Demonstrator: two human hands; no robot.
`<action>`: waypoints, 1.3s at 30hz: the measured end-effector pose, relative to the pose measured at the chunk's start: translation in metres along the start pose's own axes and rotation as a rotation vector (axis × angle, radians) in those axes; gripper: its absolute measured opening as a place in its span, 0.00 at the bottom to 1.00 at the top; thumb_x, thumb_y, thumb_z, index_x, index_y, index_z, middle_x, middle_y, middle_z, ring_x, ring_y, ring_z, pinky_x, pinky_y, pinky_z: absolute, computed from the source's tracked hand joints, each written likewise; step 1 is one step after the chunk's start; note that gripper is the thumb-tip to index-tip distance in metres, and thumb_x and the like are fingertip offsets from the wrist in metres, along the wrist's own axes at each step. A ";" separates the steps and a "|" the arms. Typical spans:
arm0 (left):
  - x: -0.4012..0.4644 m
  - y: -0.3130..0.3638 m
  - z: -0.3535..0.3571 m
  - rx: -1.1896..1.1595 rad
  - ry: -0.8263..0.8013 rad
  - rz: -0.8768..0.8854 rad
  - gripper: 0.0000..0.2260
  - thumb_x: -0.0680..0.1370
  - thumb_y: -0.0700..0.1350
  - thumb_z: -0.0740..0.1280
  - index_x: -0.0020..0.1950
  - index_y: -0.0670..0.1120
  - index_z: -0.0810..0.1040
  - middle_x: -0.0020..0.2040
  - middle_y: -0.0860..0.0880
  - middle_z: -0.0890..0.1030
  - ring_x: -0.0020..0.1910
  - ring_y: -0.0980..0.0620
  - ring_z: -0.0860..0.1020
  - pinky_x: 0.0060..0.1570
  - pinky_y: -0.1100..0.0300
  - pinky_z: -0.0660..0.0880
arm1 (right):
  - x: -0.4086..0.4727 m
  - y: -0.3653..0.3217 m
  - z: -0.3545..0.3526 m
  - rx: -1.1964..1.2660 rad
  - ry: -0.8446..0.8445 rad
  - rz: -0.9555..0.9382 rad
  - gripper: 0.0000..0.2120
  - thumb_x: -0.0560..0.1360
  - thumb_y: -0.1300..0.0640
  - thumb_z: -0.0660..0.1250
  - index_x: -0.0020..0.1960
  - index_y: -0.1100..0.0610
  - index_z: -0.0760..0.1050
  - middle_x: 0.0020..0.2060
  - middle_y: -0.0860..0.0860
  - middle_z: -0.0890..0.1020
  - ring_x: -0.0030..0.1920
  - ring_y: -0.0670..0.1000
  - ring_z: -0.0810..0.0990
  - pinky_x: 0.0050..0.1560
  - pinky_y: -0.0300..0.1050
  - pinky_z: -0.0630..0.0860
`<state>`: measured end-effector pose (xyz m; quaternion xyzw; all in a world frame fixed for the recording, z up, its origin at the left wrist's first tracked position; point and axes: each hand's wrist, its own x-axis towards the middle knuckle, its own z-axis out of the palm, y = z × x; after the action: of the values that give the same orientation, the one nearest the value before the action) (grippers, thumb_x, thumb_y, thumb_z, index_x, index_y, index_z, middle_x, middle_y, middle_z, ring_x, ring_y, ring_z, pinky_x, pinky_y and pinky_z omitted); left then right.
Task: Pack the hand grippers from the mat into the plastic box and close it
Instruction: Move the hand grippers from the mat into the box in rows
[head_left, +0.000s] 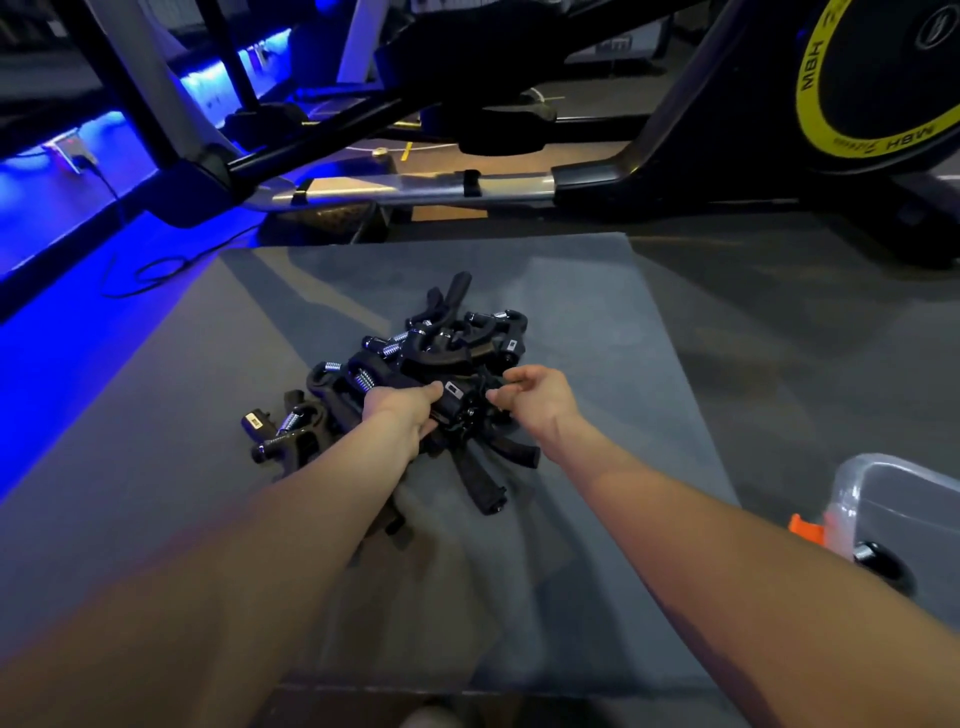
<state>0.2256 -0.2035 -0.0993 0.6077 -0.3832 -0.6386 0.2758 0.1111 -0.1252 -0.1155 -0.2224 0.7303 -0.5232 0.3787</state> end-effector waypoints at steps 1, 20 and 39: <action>-0.006 0.002 -0.001 -0.008 -0.019 0.012 0.09 0.72 0.36 0.71 0.51 0.38 0.77 0.44 0.44 0.81 0.32 0.51 0.78 0.32 0.62 0.80 | -0.005 -0.004 -0.002 -0.003 0.000 -0.011 0.21 0.70 0.65 0.72 0.61 0.66 0.72 0.32 0.47 0.75 0.33 0.43 0.72 0.43 0.37 0.70; -0.161 -0.004 0.128 0.128 -0.536 0.308 0.06 0.74 0.37 0.69 0.42 0.43 0.72 0.40 0.46 0.77 0.38 0.52 0.78 0.45 0.59 0.79 | -0.121 -0.034 -0.170 -0.354 0.216 -0.215 0.09 0.67 0.63 0.73 0.47 0.61 0.79 0.44 0.60 0.84 0.42 0.53 0.80 0.47 0.47 0.76; -0.227 -0.089 0.234 0.488 -0.704 0.451 0.18 0.72 0.33 0.70 0.62 0.36 0.75 0.59 0.36 0.79 0.44 0.49 0.79 0.52 0.62 0.76 | -0.184 0.038 -0.320 0.204 0.444 -0.008 0.14 0.73 0.69 0.67 0.59 0.70 0.74 0.34 0.53 0.78 0.32 0.47 0.77 0.32 0.31 0.77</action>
<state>0.0294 0.0675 -0.0524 0.3034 -0.7141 -0.6211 0.1104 -0.0248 0.2118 -0.0390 -0.0657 0.7382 -0.6317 0.2273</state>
